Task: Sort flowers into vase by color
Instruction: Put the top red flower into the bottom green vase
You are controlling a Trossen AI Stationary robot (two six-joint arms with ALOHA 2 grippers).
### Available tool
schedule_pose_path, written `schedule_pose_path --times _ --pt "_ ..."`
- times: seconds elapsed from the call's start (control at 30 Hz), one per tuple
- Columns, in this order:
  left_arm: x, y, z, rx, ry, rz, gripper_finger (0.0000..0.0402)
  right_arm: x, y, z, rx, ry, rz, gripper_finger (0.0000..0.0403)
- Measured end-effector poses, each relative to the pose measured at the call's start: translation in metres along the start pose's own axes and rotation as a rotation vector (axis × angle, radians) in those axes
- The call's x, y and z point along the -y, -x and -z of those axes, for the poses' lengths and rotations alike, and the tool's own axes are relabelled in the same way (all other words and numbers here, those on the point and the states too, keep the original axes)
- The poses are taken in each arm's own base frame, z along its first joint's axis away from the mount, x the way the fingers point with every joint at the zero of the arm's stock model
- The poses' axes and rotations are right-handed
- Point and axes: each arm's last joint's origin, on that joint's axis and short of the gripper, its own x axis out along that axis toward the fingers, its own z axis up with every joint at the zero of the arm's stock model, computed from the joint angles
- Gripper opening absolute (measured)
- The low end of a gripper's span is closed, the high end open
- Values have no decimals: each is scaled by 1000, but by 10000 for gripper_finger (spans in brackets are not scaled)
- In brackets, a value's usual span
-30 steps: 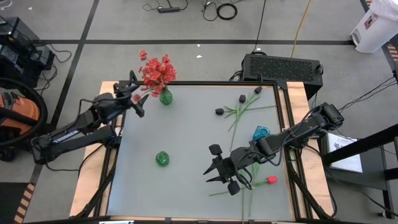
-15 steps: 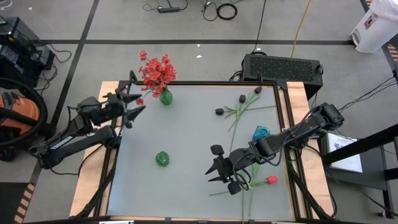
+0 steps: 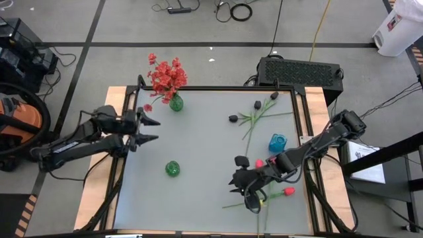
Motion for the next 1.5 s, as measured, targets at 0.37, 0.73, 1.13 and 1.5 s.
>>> schedule_pose_path --times 0.37,0.73,1.13,1.5 --pt "20 -36 -9 59 -91 228 301 -25 6 14 -1 -178 84 116" --pt "16 -83 4 -32 -207 38 301 -33 10 23 51 -452 206 116" --pt "7 -96 13 -102 -333 -163 301 -23 0 56 -182 -887 417 116" --pt "8 -96 7 -40 -394 -161 301 -26 -21 77 -390 -1148 497 116"
